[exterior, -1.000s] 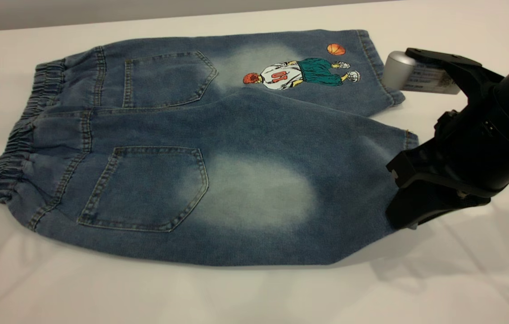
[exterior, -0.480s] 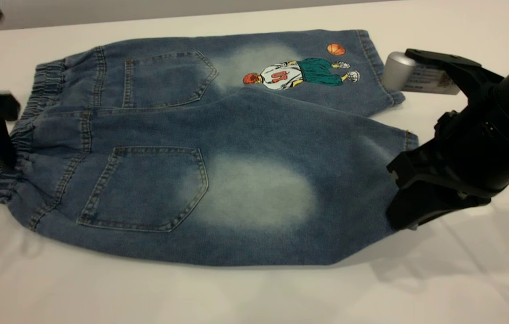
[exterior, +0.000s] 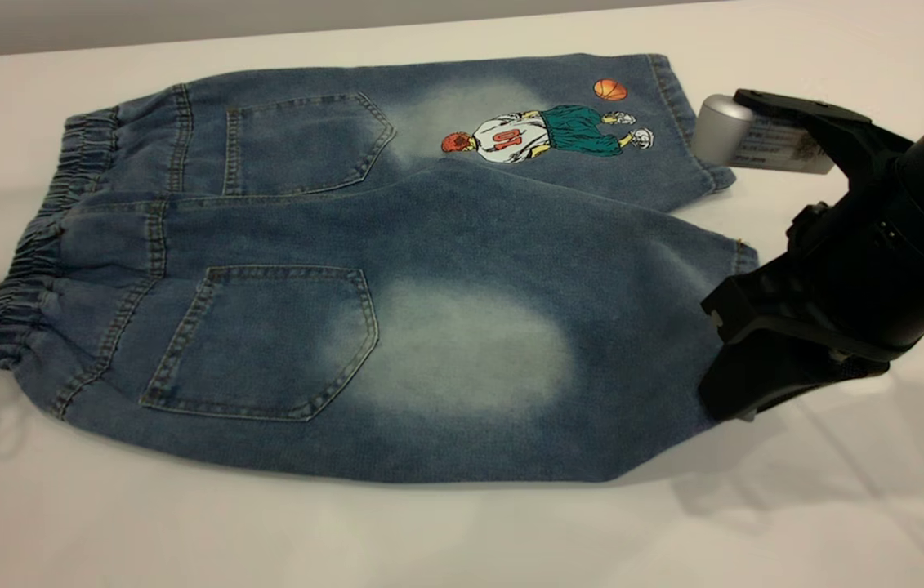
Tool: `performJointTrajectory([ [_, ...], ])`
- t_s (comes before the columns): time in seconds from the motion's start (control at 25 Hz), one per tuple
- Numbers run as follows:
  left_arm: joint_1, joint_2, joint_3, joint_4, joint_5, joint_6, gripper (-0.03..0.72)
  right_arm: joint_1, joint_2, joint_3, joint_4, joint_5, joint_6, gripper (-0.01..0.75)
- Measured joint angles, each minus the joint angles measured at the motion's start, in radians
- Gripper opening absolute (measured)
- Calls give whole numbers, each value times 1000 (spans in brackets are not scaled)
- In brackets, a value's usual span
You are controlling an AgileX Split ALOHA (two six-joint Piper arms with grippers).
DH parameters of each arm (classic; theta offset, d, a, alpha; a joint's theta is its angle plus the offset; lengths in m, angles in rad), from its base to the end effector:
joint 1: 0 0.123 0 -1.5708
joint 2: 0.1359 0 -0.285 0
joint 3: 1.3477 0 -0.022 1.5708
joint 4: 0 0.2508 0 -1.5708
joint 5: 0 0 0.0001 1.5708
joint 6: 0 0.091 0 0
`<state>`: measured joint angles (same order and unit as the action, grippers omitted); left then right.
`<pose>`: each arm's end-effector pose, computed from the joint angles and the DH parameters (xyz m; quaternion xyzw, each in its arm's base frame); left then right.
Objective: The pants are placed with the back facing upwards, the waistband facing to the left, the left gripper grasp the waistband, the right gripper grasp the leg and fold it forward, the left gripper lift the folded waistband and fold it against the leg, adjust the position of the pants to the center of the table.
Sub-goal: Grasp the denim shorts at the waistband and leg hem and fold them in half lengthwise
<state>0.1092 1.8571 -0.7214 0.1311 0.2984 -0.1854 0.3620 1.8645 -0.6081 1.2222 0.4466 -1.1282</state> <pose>0.2792 0.0341 0.0879 -0.0861 0.9897 0.0219 0.1124 0.2269 0.1255 0.0791 -0.1708 0.9564 0.2259 0.0712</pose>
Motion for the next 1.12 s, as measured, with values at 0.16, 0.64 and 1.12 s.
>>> performJointTrajectory([
  [0.16,-1,44,0,-1,-54,-2,456,0,0,0,0,1,2,29],
  [0.64,-2,98,-3,-36,-102,-3,456,0,0,0,0,1,-1,29],
  [1.12,-22,98,-23,-62,-98,-3,456,0,0,0,1,1,2,29],
])
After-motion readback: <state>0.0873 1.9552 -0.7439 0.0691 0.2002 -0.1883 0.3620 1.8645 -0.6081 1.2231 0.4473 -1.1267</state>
